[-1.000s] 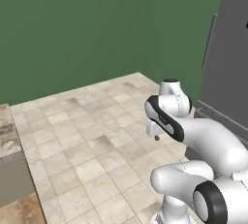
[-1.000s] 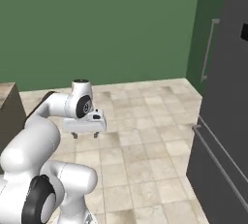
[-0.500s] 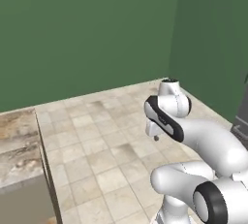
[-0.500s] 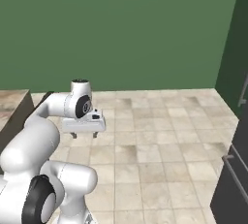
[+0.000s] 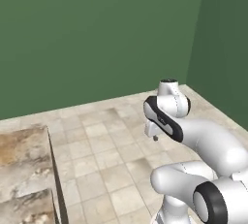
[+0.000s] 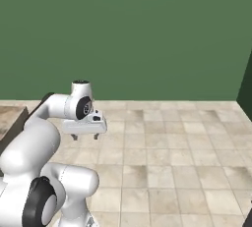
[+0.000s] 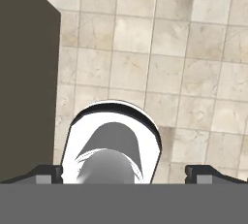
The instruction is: Four empty soda cans are scattered around the kitchen. Gather all the cans and cluster them next to the stove for recycling.
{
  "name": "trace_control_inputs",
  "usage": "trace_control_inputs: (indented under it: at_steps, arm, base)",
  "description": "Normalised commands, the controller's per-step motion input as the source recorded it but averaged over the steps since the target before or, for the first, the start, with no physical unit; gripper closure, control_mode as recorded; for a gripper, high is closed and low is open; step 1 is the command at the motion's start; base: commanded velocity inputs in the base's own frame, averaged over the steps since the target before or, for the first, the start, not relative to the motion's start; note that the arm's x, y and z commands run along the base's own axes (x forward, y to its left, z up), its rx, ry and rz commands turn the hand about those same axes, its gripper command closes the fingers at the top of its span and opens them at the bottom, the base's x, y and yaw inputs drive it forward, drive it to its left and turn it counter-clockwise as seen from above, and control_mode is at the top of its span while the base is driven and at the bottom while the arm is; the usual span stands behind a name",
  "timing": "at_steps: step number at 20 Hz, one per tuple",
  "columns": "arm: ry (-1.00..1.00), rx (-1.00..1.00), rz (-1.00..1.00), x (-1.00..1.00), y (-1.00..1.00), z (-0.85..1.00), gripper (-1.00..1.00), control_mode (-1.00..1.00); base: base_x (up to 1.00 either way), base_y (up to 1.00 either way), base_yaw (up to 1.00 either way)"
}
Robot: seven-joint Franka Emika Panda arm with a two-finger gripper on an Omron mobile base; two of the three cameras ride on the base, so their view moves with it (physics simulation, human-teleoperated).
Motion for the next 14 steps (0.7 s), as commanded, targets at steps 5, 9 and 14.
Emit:
trace_control_inputs:
  at_steps: [5, 9, 14]
  arm:
    - [0.00, 0.00, 0.00, 0.00, 0.00, 0.00, -1.00, 1.00]
    - [0.00, 0.00, 0.00, 0.00, 0.00, 0.00, -1.00, 1.00]
    - [0.00, 0.00, 0.00, 0.00, 0.00, 0.00, -1.00, 1.00]
  base:
    - [0.75, 0.00, 0.16]
    - [0.75, 0.01, 0.16]
    - [0.75, 0.01, 0.17]
